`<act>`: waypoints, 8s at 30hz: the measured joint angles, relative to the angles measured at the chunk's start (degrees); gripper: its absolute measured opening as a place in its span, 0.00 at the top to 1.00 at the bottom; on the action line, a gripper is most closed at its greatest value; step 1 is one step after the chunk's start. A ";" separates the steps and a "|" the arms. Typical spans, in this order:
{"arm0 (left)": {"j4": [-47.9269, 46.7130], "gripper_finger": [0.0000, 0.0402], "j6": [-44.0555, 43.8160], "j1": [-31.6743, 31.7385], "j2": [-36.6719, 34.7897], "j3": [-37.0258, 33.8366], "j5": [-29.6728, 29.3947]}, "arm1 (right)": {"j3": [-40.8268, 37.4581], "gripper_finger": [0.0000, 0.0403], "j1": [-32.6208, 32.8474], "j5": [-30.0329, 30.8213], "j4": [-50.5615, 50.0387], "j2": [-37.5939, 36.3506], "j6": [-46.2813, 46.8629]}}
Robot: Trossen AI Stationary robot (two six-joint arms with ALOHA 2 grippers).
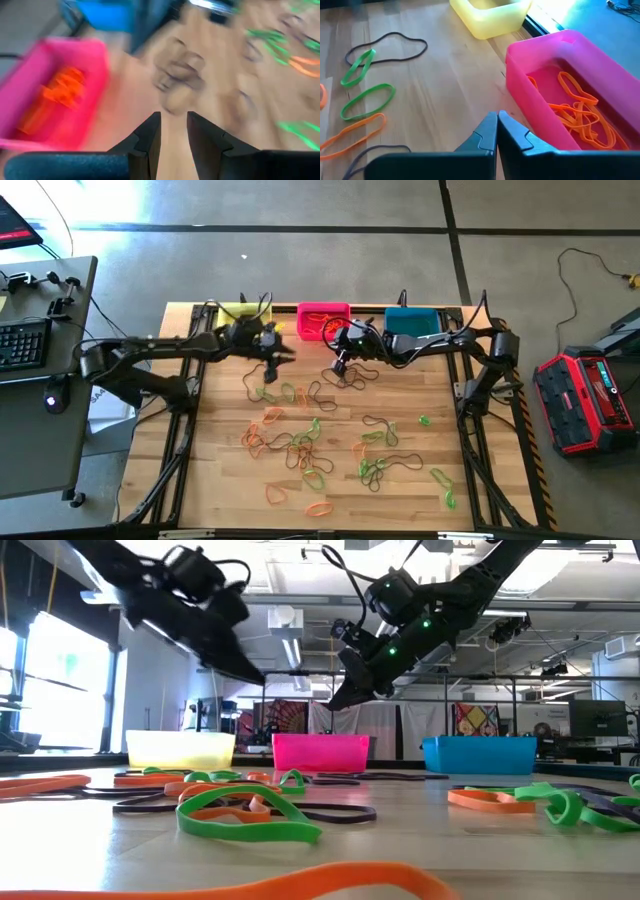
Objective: Sort rubber bands into baskets
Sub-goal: Put the orange rubber band into the pink bin
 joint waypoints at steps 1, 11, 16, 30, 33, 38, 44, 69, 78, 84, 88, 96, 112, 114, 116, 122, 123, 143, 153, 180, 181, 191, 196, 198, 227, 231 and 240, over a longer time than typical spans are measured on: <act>-2.31 0.79 -0.92 -1.19 -1.39 -0.42 -0.01 | 0.00 1.00 0.00 -0.02 0.00 0.00 -0.19; -25.81 0.79 -20.23 -13.89 -6.69 -0.68 -1.12 | 0.00 1.00 0.00 -0.02 -0.02 0.00 -1.45; -37.84 0.79 -33.34 -22.00 -6.35 -0.70 -4.04 | 0.00 1.00 0.02 -0.02 -0.04 0.00 -1.45; -41.26 0.79 -55.65 -35.21 -5.94 -3.13 -11.12 | 0.00 1.00 0.02 -0.09 -0.39 0.00 -1.43; -40.36 0.79 -57.49 -35.19 -5.94 -5.05 -11.12 | 0.00 1.00 0.02 -0.13 -0.48 0.00 -1.28; -38.27 0.79 -59.64 -35.25 -5.92 -7.11 -10.56 | 0.00 1.00 0.02 -0.17 -0.46 0.00 -1.27; -33.44 0.79 -59.64 -35.26 -5.36 -9.81 -10.36 | 0.00 1.00 0.02 -0.17 -0.44 0.00 -0.62; -30.99 0.79 -58.40 -35.41 -1.92 -8.24 -5.92 | 0.00 1.00 1.18 -0.17 0.00 0.00 -1.45; -30.15 0.79 -60.14 -35.39 2.42 -8.56 -6.05 | 0.00 1.00 1.18 -0.17 0.04 0.00 -1.43; -30.95 0.86 -57.25 -35.37 3.33 -7.76 -6.55 | 0.00 1.00 1.18 -0.17 0.04 0.00 -1.45; -31.06 0.98 -52.51 -35.41 2.34 -4.46 -10.29 | 0.00 1.00 1.18 -0.16 0.04 0.00 -1.43; -31.60 1.00 -42.64 -30.00 1.44 0.06 -15.95 | 0.00 1.00 1.18 -0.17 0.04 0.00 -1.43; -17.44 1.00 -21.46 -9.78 1.93 4.36 -18.36 | 0.00 1.00 1.18 -0.17 0.04 0.00 -1.27; -13.80 1.00 -19.14 -6.49 2.46 5.03 -16.46 | 0.00 1.00 1.18 -0.17 0.04 0.00 -1.13; -10.61 1.00 -16.69 -3.49 3.65 6.11 -14.48 | 0.00 1.00 1.18 -0.17 0.04 0.00 -0.57; -7.44 1.00 -7.93 3.52 12.05 14.32 -11.92 | 0.00 1.00 1.18 -0.16 0.04 0.00 0.23; -7.37 1.00 -6.54 4.53 14.01 16.13 -11.30 | 0.00 1.00 1.18 -0.16 0.04 0.00 0.32; -4.43 1.00 0.53 16.19 41.07 39.99 8.29 | 0.00 1.00 2.00 0.31 -0.03 0.00 1.29; -2.82 0.85 2.09 16.19 41.34 40.85 8.01 | 0.00 1.00 1.90 0.35 0.00 0.00 1.13; 26.89 0.99 -1.18 14.04 18.76 9.70 5.78 | 0.00 1.00 1.86 -1.27 2.06 0.02 1.47; 27.09 0.99 -1.16 13.58 17.43 8.26 5.61 | 0.00 1.00 1.86 -1.27 2.23 0.02 1.26; 22.43 0.99 -3.93 6.64 4.99 -3.69 5.38 | 0.00 1.00 1.86 -1.29 2.58 0.01 1.13; 10.05 1.00 -4.07 1.17 0.29 -4.86 3.97 | 0.00 1.00 1.86 -1.77 2.59 0.00 1.13; 5.14 1.00 -4.10 -1.25 -0.95 -4.86 1.15 | 0.00 1.00 1.84 -1.79 2.60 0.02 1.13; -23.91 0.81 -37.66 -24.90 0.12 -4.81 -13.34 | 0.00 1.00 1.90 -3.47 2.58 0.00 1.59; -23.82 0.81 -37.65 -24.90 2.62 -4.79 -13.80 | 0.00 1.00 1.90 -3.45 2.47 0.01 1.84; -20.68 0.81 -36.58 -24.88 7.31 -4.79 -13.81 | 0.00 1.00 1.90 -3.45 2.29 0.01 2.21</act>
